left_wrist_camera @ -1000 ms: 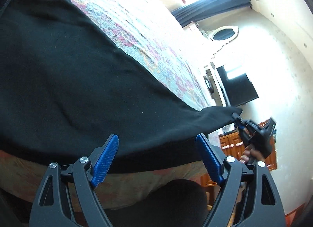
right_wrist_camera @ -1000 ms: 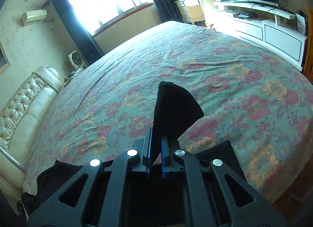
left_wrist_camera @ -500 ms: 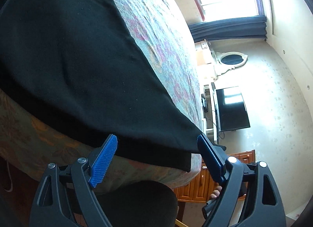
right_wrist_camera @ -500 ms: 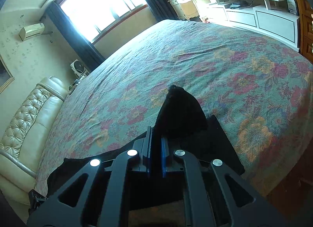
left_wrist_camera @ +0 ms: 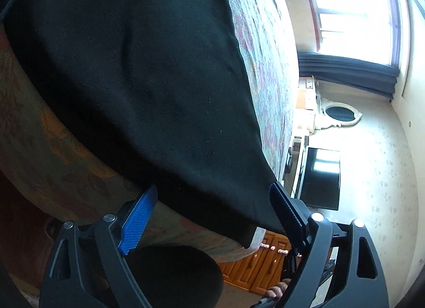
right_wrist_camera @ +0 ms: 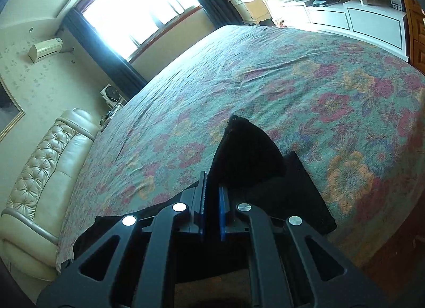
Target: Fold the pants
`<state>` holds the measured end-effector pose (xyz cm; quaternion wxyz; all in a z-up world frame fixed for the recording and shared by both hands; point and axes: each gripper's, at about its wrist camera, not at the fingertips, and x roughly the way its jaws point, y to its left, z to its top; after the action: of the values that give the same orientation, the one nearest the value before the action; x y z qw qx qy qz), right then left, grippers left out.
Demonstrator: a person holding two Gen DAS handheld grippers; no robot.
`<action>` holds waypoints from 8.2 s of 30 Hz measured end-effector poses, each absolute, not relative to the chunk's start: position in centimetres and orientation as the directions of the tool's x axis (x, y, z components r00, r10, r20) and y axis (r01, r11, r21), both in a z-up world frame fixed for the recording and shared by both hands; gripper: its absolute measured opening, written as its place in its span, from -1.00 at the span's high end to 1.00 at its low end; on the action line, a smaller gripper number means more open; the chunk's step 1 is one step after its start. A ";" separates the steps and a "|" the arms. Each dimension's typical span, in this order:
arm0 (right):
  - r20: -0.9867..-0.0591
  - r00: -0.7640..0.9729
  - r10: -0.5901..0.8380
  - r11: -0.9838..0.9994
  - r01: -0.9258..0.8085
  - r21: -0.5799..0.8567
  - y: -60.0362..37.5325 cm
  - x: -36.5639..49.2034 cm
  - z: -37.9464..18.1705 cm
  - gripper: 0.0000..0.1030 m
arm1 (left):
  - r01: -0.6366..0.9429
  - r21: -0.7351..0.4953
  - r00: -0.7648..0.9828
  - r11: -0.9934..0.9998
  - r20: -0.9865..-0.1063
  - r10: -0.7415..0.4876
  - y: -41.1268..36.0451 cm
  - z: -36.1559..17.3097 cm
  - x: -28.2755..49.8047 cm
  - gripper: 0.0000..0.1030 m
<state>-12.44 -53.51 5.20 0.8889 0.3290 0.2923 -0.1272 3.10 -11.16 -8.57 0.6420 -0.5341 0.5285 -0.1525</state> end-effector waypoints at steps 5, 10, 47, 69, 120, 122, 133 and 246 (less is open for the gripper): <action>-0.604 0.796 -0.023 0.742 0.419 0.523 -53.9 -12.7 4.8 0.86 | -0.371 -0.865 0.393 0.337 -0.475 -0.787 -11.4 -7.1 2.7 -0.65; -0.597 0.802 -0.014 0.737 0.412 0.536 -53.9 -12.9 4.8 0.86 | -0.382 -0.844 0.398 0.377 -0.518 -0.757 -12.2 -7.4 3.3 -0.65; -0.721 0.692 -0.020 0.615 0.577 0.537 -57.9 -20.2 -2.3 0.37 | -0.127 -0.721 0.322 0.682 -0.680 -0.659 -13.6 -7.2 2.7 0.77; -0.775 0.629 0.061 0.729 0.502 0.466 -64.4 -6.9 -2.8 0.89 | 0.184 -0.629 0.412 0.755 -0.648 -0.641 -15.8 -3.7 3.1 0.09; -0.694 0.670 0.265 0.831 0.206 0.516 -50.3 -6.5 8.7 0.66 | 0.062 -0.632 0.451 0.772 -0.673 -0.587 -3.3 -4.7 5.7 -0.47; -0.682 0.671 0.290 0.840 0.164 0.518 -47.3 -5.0 9.4 0.66 | 0.051 -0.628 0.457 0.776 -0.677 -0.578 -2.1 -4.6 5.6 -0.49; -0.761 0.530 0.374 0.887 0.037 0.461 -31.8 2.9 4.1 0.66 | -0.029 -0.630 0.438 0.776 -0.705 -0.557 3.5 -5.2 6.4 -0.66; -0.759 0.638 0.129 0.985 0.005 0.172 -19.9 -1.0 -0.8 -0.44 | -0.297 -0.602 0.661 0.741 -0.690 -0.295 25.6 -5.8 6.0 -0.90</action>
<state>-1.01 -19.86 -0.81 0.9016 0.0792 0.4239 0.0344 6.00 25.62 -5.84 0.8374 -0.3596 0.4116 0.0007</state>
